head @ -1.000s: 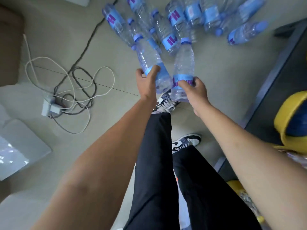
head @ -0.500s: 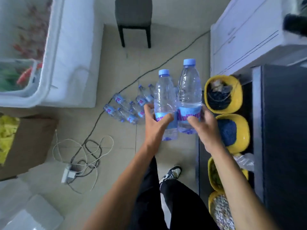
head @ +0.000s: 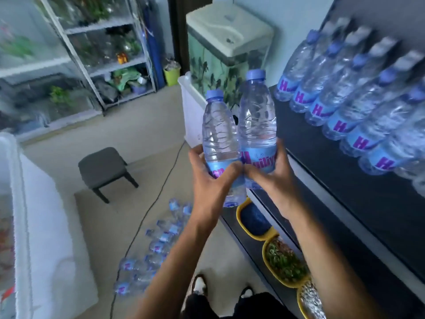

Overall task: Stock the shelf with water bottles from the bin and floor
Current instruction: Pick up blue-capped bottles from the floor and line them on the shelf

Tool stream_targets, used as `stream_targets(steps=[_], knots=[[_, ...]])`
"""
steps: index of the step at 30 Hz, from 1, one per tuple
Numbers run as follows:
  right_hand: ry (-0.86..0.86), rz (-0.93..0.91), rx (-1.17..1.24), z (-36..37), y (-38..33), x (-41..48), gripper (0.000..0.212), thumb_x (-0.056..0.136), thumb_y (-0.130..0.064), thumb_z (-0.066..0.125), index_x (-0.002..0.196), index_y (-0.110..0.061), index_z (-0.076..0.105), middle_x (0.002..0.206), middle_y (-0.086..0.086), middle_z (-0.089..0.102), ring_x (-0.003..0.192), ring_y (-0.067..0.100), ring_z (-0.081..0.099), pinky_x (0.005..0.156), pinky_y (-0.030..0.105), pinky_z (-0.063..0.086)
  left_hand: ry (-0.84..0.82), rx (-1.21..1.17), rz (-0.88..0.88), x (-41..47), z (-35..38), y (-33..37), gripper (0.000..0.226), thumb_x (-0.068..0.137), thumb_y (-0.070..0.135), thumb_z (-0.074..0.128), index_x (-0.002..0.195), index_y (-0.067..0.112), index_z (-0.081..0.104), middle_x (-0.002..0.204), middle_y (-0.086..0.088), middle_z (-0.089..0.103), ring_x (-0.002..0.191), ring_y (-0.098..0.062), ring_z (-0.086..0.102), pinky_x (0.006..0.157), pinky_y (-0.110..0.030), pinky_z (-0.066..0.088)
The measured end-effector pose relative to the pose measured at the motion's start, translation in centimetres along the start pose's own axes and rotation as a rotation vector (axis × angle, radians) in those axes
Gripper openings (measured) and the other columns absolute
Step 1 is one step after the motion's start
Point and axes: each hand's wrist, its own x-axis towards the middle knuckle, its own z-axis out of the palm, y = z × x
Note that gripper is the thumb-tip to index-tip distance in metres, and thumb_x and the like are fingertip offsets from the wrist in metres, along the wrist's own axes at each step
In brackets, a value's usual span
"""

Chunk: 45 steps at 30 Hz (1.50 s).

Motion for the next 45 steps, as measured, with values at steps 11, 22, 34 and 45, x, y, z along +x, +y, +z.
stream_targets(steps=[11,22,34,45], knots=[[0.384,-0.083,0.009,-16.1,-3.8,-4.0,0.066,0.082,0.012,0.075,0.133,-0.012,0.041,0.106,0.001,0.069,0.085,0.004,0.071,0.071,0.022,0.058,-0.439,-0.017,0.053,-1.4,15.8,0.5,0.064,0.083,0.011,0.069,0.141,0.012,0.044,0.125,-0.010,0.067,0.110,-0.020,0.069,0.085,-0.033,0.059],[0.746,-0.079,0.023,-27.0,2.9,-9.3,0.067,0.065,-0.012,0.081,0.123,-0.025,0.050,0.118,0.006,0.065,0.105,0.019,0.068,0.084,0.036,0.061,-0.647,0.077,0.148,-3.6,27.6,-6.7,0.078,0.076,-0.006,0.074,0.139,0.007,0.031,0.127,-0.011,0.056,0.116,-0.018,0.064,0.095,-0.032,0.055],[0.842,-0.115,-0.063,-30.3,7.6,-9.1,0.072,0.077,0.008,0.080,0.132,-0.025,0.048,0.128,0.004,0.065,0.121,0.020,0.065,0.102,0.042,0.055,-0.673,0.180,0.118,-3.1,31.9,-12.3,0.088,0.078,-0.017,0.072,0.136,0.039,0.036,0.127,0.006,0.061,0.119,-0.014,0.064,0.099,-0.039,0.056],[0.826,-0.041,-0.279,-30.1,8.4,-9.4,0.082,0.084,-0.012,0.083,0.151,-0.029,0.039,0.138,-0.005,0.043,0.131,-0.001,0.048,0.113,0.041,0.047,-0.675,0.574,0.246,-2.5,29.9,-15.5,0.081,0.083,0.012,0.081,0.150,0.017,0.035,0.134,-0.002,0.042,0.132,-0.023,0.044,0.109,-0.052,0.046]])
